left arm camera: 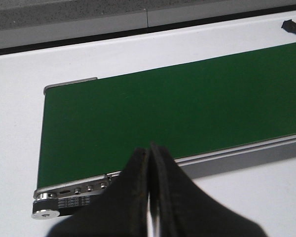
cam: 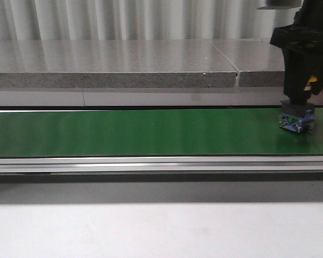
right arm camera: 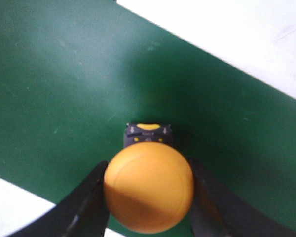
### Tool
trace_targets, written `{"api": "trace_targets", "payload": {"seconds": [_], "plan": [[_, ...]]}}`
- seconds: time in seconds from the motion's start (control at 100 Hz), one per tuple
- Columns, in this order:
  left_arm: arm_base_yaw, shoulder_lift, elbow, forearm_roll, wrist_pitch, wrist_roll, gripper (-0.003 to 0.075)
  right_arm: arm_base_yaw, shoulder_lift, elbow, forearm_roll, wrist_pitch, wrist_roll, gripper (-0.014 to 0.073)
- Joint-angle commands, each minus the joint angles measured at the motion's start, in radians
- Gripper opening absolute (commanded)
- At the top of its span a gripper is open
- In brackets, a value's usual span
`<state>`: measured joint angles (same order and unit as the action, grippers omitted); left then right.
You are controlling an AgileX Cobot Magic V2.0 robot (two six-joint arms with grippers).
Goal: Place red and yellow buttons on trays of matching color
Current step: 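Close the right gripper on the yellow button and lift it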
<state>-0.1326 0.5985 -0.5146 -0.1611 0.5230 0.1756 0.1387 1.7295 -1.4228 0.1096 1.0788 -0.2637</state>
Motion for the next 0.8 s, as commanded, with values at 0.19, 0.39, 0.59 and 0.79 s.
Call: {"api": "trace_targets", "payload": {"seconds": [0.19,0.39,0.59,0.79], "plan": [[-0.009,0.000,-0.027,-0.006,-0.072,0.003,-0.0020,-0.015,-0.103,-0.028,-0.009,-0.045,0.108,0.0140],[-0.009,0.000,-0.027,-0.006,-0.072,0.003,-0.0020,-0.050,-0.196,-0.028,-0.013,-0.048,0.161,0.0140],[-0.009,0.000,-0.027,-0.006,-0.072,0.003,-0.0020,-0.140,-0.267,-0.028,-0.014,-0.027,0.199,0.0140],[-0.009,0.000,-0.027,-0.006,-0.072,0.003,-0.0020,-0.238,-0.320,-0.028,-0.014,-0.023,0.225,0.0140]]}}
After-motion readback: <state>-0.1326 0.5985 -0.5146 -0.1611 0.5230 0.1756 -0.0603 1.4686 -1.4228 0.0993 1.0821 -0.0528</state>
